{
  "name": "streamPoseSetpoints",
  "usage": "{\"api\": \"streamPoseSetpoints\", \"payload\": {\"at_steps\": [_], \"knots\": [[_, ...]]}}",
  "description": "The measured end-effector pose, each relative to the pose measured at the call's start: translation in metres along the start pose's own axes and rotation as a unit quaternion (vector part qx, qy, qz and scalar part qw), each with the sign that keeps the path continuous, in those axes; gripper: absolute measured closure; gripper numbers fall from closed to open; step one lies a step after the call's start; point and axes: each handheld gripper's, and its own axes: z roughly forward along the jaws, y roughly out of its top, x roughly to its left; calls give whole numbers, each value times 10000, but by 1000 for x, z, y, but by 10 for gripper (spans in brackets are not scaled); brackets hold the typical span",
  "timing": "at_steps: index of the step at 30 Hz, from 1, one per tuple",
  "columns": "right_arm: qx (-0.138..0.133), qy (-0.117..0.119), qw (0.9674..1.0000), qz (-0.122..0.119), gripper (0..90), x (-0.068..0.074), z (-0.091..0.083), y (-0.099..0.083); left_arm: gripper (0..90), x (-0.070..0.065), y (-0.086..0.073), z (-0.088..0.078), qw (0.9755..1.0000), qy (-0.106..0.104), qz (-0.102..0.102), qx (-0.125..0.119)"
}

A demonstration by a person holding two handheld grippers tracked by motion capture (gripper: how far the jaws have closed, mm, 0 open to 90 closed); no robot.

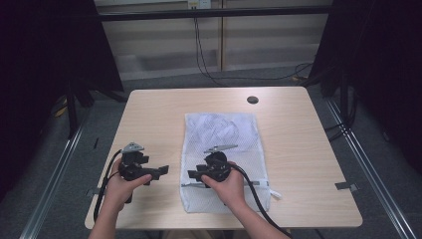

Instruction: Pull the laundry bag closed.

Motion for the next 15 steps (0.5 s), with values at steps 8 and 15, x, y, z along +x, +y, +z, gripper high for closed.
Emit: {"api": "streamPoseSetpoints", "payload": {"at_steps": [8, 15], "knots": [[230, 8, 9997, 68, 628, 1, 9, -3, 46, 2, -3, -3, 10000, 73, -25, 20], [395, 41, 9991, 134, 645, 4, 15, -6, 46, 1, -4, -2, 10000, 27, -4, 63]]}}
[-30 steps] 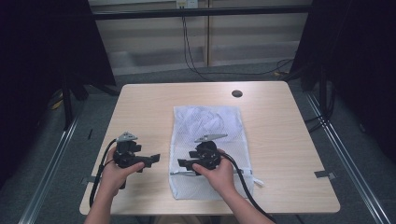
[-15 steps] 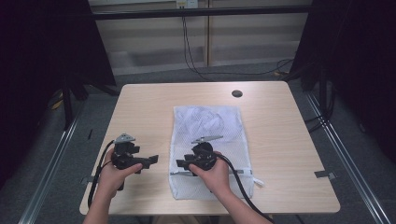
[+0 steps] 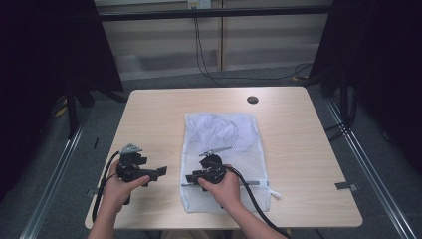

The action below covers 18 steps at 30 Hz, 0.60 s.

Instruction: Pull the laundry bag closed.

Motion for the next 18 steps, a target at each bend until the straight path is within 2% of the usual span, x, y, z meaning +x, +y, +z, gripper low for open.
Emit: {"api": "streamPoseSetpoints", "payload": {"at_steps": [9, 14, 18], "knots": [[128, 24, 9999, 68, 657, 0, 7, -4, 46, 0, -1, 0, 10000, 47, 10, 9], [128, 206, 9996, 160, 669, 2, 10, -5, 47, -1, -1, 0, 10000, 28, 29, 20], [124, 251, 9995, 155, 679, 4, 11, -5, 47, -1, -1, 0, 10000, 46, 19, 9]]}}
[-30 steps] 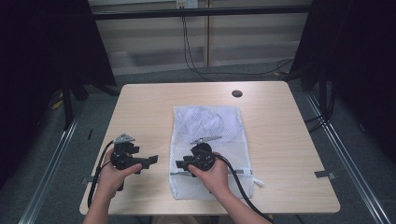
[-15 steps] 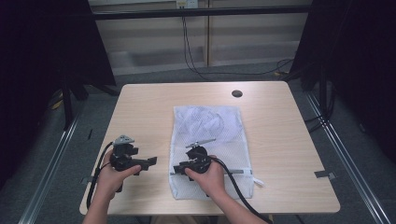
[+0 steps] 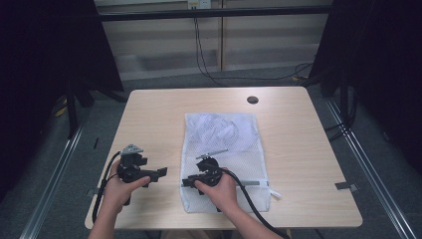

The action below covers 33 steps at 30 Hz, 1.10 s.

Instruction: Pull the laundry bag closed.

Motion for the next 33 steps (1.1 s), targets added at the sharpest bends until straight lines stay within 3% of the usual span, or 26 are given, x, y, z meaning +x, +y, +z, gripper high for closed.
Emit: {"api": "streamPoseSetpoints", "payload": {"at_steps": [9, 33], "knots": [[-4, 82, 10000, 48, 738, 4, -1, 1, 47, 0, 0, 0, 10000, 12, 4, 25], [38, 93, 9999, 118, 746, 4, -4, 0, 48, 0, -2, 1, 10000, 38, 18, 87]]}}
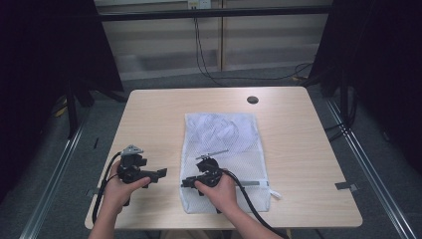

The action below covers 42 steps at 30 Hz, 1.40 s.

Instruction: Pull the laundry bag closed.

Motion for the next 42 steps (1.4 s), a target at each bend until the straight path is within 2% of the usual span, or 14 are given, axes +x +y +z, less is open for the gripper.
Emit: {"api": "streamPoseSetpoints", "payload": {"at_steps": [8, 10, 16, 18, 19, 21, 25, 31, 37, 42], "knots": [[88, 33, 10000, 12, 784, 2, 9, 1, 49, 0, -1, 1, 10000, 37, 43, 53], [102, -8, 9999, -9, 792, 2, 11, 1, 49, 0, -1, 1, 10000, 17, -19, 15], [137, -61, 9999, 7, 794, 2, 15, 1, 49, 1, -1, 0, 10000, -3, -25, 14], [160, -117, 9998, -40, 825, 2, 17, 1, 49, 1, -1, 0, 10000, -23, -26, 10], [179, -177, 9997, -3, 839, 2, 16, 1, 49, 1, -1, -1, 10000, -8, 30, 42], [192, -182, 9996, 33, 843, 3, 16, 1, 49, 0, -2, -1, 10000, -11, -41, -14], [120, -209, 9997, -40, 865, 3, 11, 3, 53, 0, -2, -2, 10000, -62, -63, -26], [-48, -190, 9998, -29, 868, 3, -2, 7, 54, -2, -2, -1, 9997, -190, -107, -50], [-226, -168, 9996, 16, 868, 1, -13, 10, 47, -8, -1, 2, 9991, -414, -93, -13], [-348, -140, 9993, 80, 868, -1, -23, 12, 42, -13, -1, 7, 9971, -755, -116, 10]]}}
